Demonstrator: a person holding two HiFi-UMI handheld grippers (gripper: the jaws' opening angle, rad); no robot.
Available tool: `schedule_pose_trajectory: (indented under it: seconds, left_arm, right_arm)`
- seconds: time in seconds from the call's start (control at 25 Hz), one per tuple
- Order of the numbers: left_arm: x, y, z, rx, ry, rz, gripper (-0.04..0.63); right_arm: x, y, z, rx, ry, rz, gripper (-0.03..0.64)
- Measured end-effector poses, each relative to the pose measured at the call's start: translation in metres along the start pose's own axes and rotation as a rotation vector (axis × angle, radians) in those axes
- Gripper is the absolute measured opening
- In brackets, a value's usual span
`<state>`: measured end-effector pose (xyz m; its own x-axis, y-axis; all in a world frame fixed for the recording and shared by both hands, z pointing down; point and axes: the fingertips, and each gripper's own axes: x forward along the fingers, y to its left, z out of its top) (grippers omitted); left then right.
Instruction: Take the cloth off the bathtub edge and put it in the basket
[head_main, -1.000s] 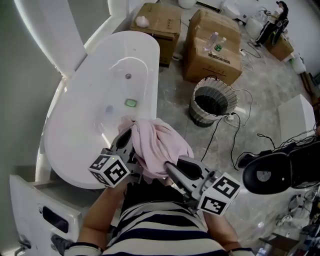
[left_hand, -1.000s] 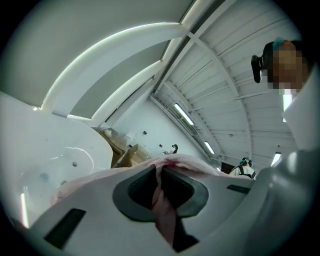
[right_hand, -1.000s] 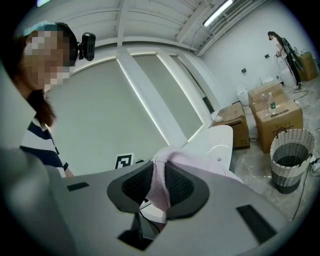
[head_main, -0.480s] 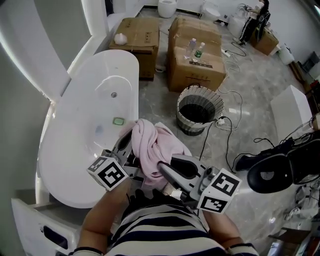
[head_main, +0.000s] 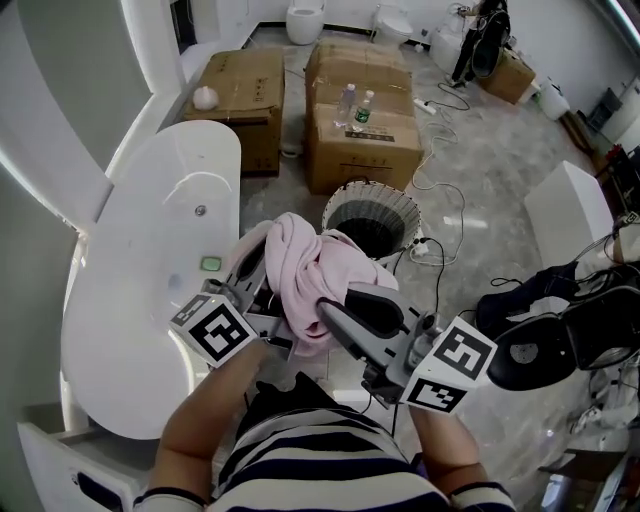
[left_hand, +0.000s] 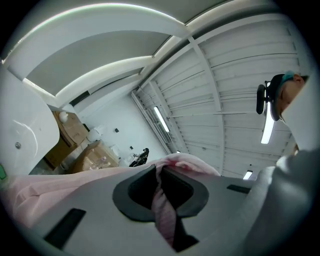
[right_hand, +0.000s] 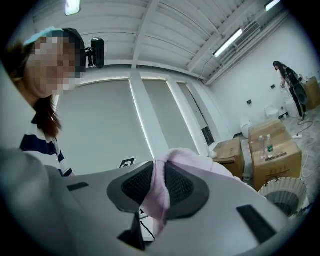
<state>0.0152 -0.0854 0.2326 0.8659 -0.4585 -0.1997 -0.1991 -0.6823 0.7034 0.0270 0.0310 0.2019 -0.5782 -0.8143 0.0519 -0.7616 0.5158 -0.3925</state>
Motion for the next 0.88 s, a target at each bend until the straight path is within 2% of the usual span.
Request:
schedule_pose_trajectory:
  seconds: [0.24,0.4,0.64,0.88]
  left_arm:
    - [0.062,-0.022,-0.004,-0.011,-0.049,-0.074,0.040]
    - [0.092,-0.028,-0.009,-0.047,-0.067,-0.095,0.040]
    - [0.138,-0.021,-0.010,-0.089,-0.065,-0.138,0.040]
    - [0.203,-0.008,-0.009,-0.126,-0.016,-0.215,0.040]
  right_arm:
    - [-0.027,-0.043,0.038,-0.042,-0.070,-0.034,0.091]
    - [-0.037,-0.066,0.054,-0.050,-0.108,-0.048,0.091]
    - [-0.035,-0.107,0.074,-0.047,-0.152,-0.075,0.091]
    - [-0.028,-0.162,0.102,-0.043,-0.172,-0.158,0.091]
